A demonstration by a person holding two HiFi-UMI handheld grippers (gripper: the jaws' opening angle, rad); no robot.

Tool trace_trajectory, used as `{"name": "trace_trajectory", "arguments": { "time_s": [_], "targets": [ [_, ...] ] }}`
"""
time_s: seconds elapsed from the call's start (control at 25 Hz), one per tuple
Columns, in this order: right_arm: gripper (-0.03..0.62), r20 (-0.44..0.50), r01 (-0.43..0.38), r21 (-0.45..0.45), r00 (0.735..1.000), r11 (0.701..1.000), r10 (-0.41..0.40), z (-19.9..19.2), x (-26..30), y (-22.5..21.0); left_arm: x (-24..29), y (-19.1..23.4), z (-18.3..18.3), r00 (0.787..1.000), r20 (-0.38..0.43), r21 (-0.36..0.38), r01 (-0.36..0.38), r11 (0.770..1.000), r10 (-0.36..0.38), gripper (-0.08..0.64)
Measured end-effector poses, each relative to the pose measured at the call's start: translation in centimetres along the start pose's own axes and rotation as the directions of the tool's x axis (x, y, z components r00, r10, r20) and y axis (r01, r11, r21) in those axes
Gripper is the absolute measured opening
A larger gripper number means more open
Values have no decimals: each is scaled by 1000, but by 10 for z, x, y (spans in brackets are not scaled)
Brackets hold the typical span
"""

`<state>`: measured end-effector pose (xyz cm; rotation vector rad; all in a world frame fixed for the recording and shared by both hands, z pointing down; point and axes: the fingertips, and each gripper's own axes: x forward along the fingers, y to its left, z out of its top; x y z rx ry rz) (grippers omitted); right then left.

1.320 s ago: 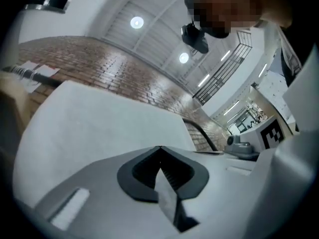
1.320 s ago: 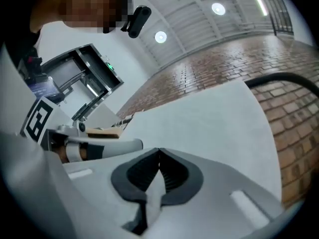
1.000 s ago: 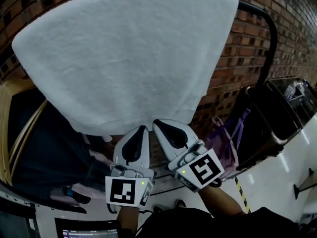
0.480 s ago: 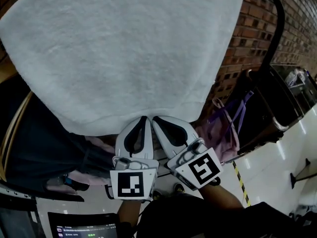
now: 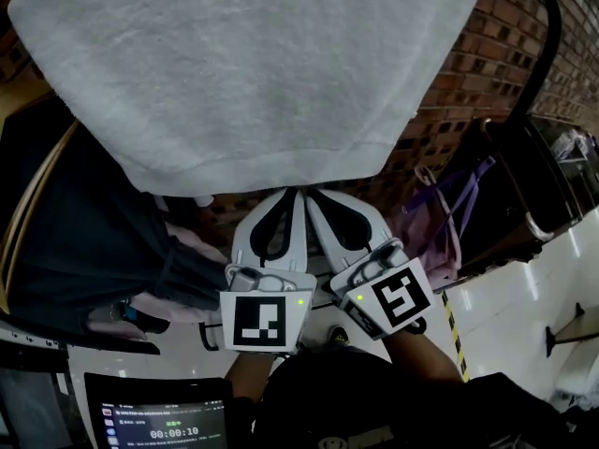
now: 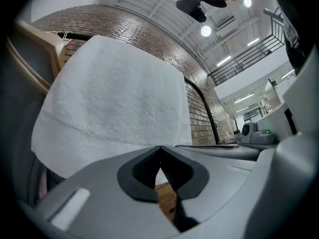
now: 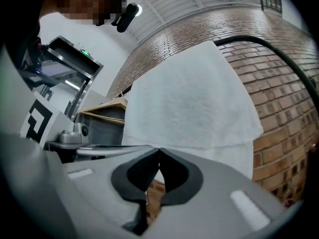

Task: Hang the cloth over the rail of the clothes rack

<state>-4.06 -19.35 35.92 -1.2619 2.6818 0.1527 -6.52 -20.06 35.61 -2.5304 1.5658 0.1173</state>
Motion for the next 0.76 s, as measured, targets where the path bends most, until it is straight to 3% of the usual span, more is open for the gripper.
{"name": "trace_trajectory", "arguments": {
  "time_s": [0.76],
  "targets": [
    [5, 13, 5, -16, 1000, 1000, -5, 5, 2, 1, 1, 3, 4, 1000, 19, -35, -13, 999, 14, 8]
  ]
}}
